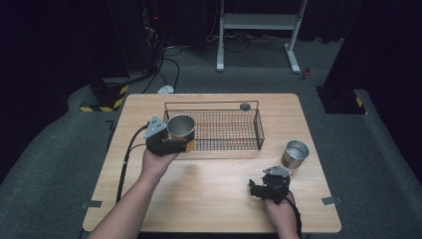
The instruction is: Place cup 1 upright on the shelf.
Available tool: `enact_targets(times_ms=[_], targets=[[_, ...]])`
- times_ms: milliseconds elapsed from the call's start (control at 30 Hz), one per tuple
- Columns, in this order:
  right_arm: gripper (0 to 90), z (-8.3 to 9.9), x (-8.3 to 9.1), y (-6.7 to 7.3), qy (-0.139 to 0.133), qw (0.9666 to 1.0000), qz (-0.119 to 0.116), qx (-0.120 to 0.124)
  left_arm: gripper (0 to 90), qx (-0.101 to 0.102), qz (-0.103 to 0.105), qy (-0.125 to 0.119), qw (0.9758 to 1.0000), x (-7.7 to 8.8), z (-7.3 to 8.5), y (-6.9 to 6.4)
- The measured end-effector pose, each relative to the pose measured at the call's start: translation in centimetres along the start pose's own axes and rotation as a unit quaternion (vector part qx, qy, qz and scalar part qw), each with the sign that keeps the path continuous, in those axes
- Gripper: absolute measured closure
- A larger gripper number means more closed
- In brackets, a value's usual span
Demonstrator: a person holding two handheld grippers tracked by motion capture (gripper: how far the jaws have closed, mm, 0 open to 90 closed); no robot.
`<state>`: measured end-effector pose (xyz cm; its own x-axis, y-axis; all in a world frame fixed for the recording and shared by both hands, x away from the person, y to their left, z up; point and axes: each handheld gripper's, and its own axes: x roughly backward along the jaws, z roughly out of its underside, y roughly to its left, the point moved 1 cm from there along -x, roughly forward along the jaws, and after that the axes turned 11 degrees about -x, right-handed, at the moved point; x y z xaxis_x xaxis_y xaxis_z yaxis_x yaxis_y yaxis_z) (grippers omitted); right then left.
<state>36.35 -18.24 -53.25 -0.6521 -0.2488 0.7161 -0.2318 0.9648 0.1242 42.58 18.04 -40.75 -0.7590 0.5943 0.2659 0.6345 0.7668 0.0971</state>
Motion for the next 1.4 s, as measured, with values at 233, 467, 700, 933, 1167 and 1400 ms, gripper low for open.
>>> enact_targets(times_ms=[233,467,700,933,1167,1400], targets=[[9.0,0.0,0.0,0.0,0.000,1.0000,0.000,0.000,13.3,0.003,-0.001,0.000,1.0000,-2.0,-0.7,0.6],[9.0,0.0,0.0,0.0,-0.001,1.0000,0.000,0.002,13.3,0.007,-0.001,-0.002,1.0000,-3.6,-1.1,1.1],[9.1,0.0,0.0,0.0,0.000,1.0000,0.000,0.001,13.3,0.007,-0.004,0.012,0.9999,-5.4,-1.2,1.5],[9.1,0.0,0.0,0.0,-0.001,1.0000,-0.001,0.002,13.3,0.008,-0.007,0.016,0.9998,-7.2,-1.2,1.8],[9.1,0.0,0.0,0.0,-0.001,1.0000,-0.001,0.003,13.3,0.020,-0.012,0.023,0.9995,-8.5,-0.6,2.3],[9.0,0.0,0.0,0.0,-0.001,1.0000,-0.001,0.003,13.2,0.027,-0.019,0.061,0.9976,-9.6,0.7,2.2]])
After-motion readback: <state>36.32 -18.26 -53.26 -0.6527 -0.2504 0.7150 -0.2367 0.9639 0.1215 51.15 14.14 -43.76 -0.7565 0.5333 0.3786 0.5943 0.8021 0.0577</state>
